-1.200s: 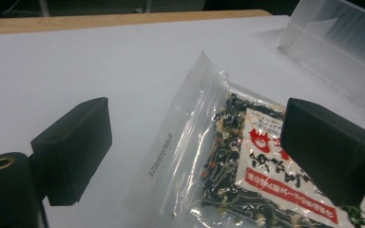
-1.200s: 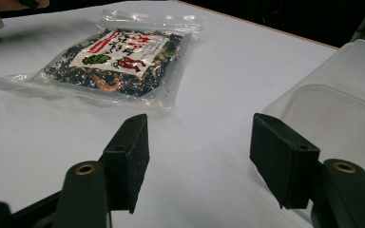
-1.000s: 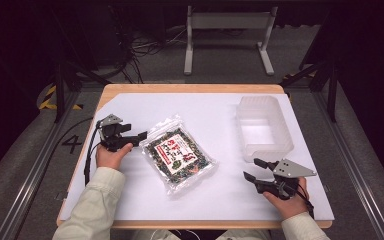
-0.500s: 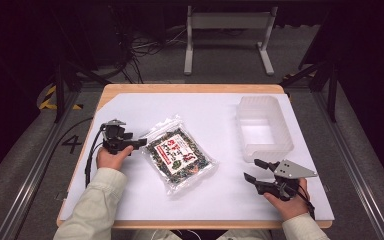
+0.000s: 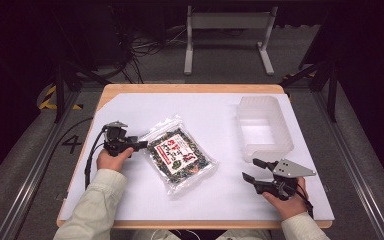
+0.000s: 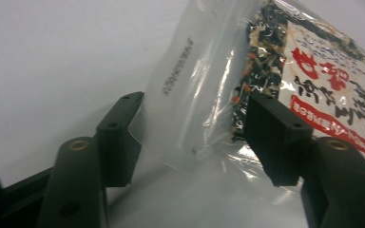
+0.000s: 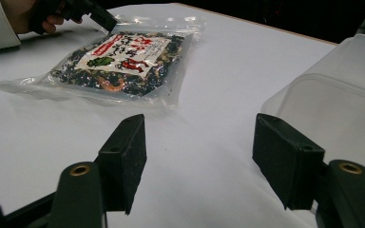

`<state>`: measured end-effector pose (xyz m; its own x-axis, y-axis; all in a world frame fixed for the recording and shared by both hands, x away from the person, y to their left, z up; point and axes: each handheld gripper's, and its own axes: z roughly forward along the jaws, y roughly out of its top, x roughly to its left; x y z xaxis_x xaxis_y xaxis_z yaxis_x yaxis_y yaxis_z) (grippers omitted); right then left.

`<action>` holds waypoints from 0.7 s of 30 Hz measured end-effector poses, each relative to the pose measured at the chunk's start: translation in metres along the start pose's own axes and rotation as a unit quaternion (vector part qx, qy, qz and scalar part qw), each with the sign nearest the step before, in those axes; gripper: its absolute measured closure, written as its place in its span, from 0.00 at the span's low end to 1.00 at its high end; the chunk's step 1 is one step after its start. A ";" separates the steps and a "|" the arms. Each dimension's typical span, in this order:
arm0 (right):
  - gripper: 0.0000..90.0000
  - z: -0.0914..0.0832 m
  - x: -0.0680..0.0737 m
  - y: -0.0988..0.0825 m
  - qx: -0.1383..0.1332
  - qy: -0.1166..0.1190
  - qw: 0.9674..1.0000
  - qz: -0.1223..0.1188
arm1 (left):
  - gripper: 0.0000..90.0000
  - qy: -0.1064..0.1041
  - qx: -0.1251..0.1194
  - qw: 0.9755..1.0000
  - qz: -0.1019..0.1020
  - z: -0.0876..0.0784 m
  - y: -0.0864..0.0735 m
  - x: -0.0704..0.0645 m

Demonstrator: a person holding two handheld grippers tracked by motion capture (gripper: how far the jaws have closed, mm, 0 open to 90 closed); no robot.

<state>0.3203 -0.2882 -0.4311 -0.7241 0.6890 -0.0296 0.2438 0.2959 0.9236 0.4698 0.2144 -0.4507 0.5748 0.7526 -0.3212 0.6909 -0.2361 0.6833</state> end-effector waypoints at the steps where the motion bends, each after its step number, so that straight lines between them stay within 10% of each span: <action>1: 0.40 0.000 0.000 0.000 0.001 0.000 1.000 0.000 | 0.52 -0.003 0.002 1.000 0.000 0.000 0.000 -0.001; 21: 0.40 0.003 0.001 0.000 0.003 0.008 1.000 -0.002 | 0.97 -0.001 0.019 0.999 0.030 -0.008 -0.003 -0.007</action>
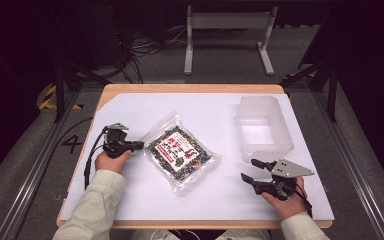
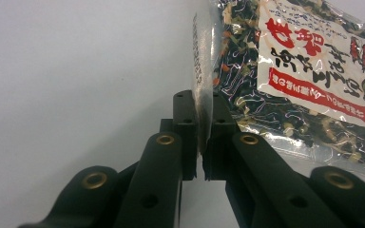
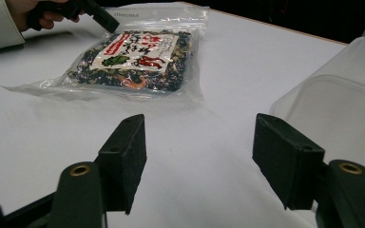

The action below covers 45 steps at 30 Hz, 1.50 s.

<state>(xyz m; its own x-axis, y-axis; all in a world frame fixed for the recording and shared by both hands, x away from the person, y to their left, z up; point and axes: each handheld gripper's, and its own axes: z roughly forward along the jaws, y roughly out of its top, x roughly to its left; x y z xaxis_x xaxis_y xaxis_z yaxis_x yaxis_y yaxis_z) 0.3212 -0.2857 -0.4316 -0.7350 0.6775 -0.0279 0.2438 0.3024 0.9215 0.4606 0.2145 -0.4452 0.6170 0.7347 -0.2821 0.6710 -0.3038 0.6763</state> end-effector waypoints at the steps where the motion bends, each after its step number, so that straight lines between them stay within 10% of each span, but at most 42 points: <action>1: 0.40 0.000 0.000 0.000 0.000 0.000 1.000 0.000 | 0.98 0.002 -0.002 1.000 0.004 -0.001 0.000 0.000; 10: 0.41 -0.001 0.000 0.000 -0.002 0.002 1.000 -0.001 | 1.00 0.009 -0.034 0.999 0.018 -0.009 0.003 -0.007; 18: 0.41 -0.001 -0.002 0.000 -0.007 0.009 1.000 0.010 | 1.00 -0.020 -0.103 0.994 0.043 -0.043 0.016 -0.023; 40: 0.44 -0.005 0.010 0.039 -0.040 0.041 0.998 -0.010 | 1.00 -0.074 -0.246 0.952 0.168 -0.132 0.045 -0.113; 45: 0.43 -0.003 0.014 0.052 -0.048 0.050 0.998 -0.012 | 1.00 -0.070 -0.256 0.949 0.173 -0.144 0.044 -0.118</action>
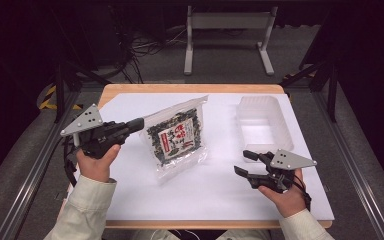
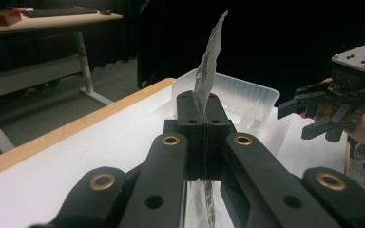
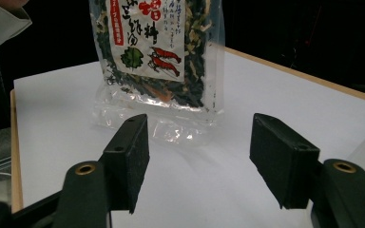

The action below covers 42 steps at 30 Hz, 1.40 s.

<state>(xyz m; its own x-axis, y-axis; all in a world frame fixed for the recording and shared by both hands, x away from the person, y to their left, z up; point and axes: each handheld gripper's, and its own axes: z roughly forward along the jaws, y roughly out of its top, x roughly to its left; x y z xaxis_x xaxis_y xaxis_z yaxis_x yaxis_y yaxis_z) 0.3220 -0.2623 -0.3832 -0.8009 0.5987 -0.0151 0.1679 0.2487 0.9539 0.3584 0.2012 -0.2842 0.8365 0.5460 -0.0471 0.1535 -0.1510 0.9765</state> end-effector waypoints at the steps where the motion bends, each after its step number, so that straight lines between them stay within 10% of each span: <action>1: 0.43 0.000 0.000 0.000 0.000 0.000 1.000 0.000 | 1.00 0.000 0.000 1.000 0.000 0.000 0.000 0.000; 14: 0.40 0.021 -0.001 0.040 -0.075 0.029 0.997 -0.013 | 1.00 -0.019 -0.029 0.999 0.006 -0.019 0.011 -0.008; 29: 0.30 0.077 -0.001 0.079 -0.033 0.100 0.994 -0.029 | 1.00 -0.054 -0.040 0.997 0.028 -0.017 0.016 -0.026; 42: 0.27 0.115 0.014 0.070 -0.044 0.214 0.976 -0.010 | 1.00 -0.064 -0.047 0.996 0.049 -0.016 0.016 -0.033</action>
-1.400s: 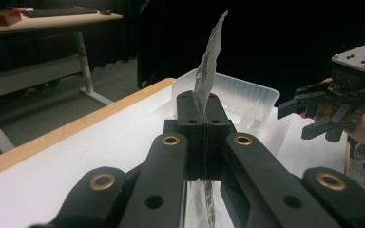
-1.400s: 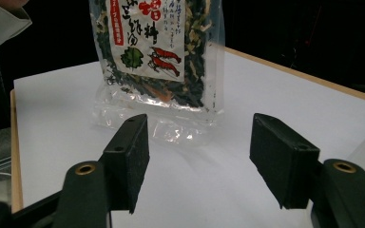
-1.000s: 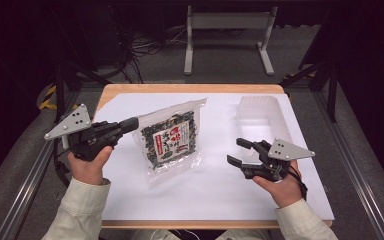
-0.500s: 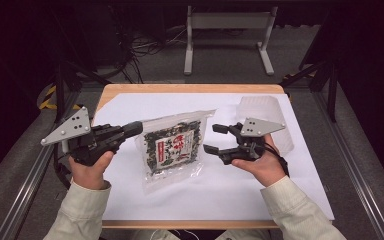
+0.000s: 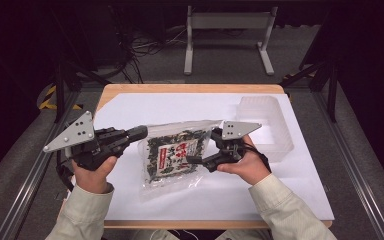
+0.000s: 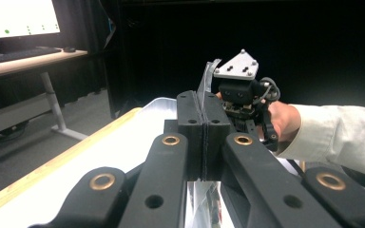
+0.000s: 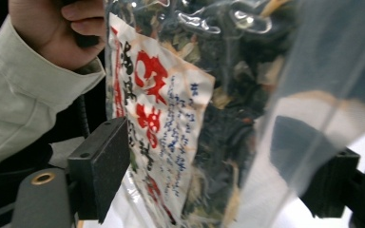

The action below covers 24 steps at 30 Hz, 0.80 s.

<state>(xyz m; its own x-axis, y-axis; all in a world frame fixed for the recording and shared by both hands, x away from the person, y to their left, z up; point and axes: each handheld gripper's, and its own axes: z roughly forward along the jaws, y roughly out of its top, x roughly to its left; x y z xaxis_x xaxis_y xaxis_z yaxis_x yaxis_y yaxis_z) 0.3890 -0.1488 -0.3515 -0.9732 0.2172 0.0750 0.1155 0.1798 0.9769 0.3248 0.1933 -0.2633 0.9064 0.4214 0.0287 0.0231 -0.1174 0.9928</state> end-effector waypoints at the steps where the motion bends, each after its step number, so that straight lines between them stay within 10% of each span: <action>1: 0.33 0.001 0.000 -0.001 -0.002 0.004 1.000 0.001 | 1.00 0.001 0.000 1.000 -0.001 0.000 0.000 0.001; 4: 0.66 -0.001 0.002 -0.003 0.014 0.015 1.000 -0.013 | 1.00 0.005 -0.002 1.000 -0.002 -0.001 -0.002 0.003; 8: 0.83 -0.006 0.005 -0.004 0.027 0.061 0.998 -0.021 | 1.00 0.006 -0.002 1.000 -0.010 -0.003 -0.005 0.008; 19: 0.84 -0.010 0.010 0.000 0.040 0.064 0.997 -0.018 | 0.98 0.006 -0.005 1.000 -0.011 -0.003 -0.006 0.009; 24: 0.85 -0.011 0.010 0.001 0.046 0.060 0.997 -0.013 | 0.75 0.010 -0.004 1.000 -0.020 -0.001 -0.006 0.011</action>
<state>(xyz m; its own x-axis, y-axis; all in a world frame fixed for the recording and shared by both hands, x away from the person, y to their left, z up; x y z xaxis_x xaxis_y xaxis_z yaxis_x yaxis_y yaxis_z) 0.3771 -0.1573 -0.3473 -0.9923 0.0961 0.0784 0.1019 0.2718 0.9569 0.3345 0.1995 -0.2690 0.8963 0.4434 -0.0084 0.0550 -0.0924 0.9942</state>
